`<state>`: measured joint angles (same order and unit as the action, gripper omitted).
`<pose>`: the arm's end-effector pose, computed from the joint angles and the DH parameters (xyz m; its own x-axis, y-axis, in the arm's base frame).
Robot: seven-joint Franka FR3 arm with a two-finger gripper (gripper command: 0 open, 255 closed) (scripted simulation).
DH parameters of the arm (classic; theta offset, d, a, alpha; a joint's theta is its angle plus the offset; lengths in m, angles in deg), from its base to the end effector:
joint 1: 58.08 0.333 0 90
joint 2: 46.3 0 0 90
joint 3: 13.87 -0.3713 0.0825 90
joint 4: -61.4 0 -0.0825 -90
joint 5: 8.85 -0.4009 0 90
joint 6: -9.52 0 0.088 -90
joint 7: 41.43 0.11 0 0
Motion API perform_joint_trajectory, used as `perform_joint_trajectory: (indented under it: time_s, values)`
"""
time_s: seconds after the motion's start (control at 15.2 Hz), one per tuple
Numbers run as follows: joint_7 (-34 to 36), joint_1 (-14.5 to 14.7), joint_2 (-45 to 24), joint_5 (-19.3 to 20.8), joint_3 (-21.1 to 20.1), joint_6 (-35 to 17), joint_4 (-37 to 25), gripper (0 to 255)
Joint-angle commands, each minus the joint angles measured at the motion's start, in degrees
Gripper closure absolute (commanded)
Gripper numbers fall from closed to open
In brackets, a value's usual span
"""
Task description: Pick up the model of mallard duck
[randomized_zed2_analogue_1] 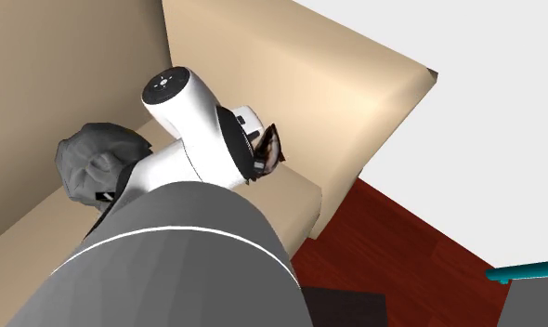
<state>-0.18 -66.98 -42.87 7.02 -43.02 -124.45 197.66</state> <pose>0.4716 0.1699 0.3851 0.9771 -0.1599 0.1403 -0.1839 -0.9665 0.1790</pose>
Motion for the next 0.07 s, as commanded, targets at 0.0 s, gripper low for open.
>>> perform_joint_trajectory:
  time_s: [0.0]
  values:
    - [-0.4,0.0,0.4,-0.4,0.0,0.4,-0.1,255]
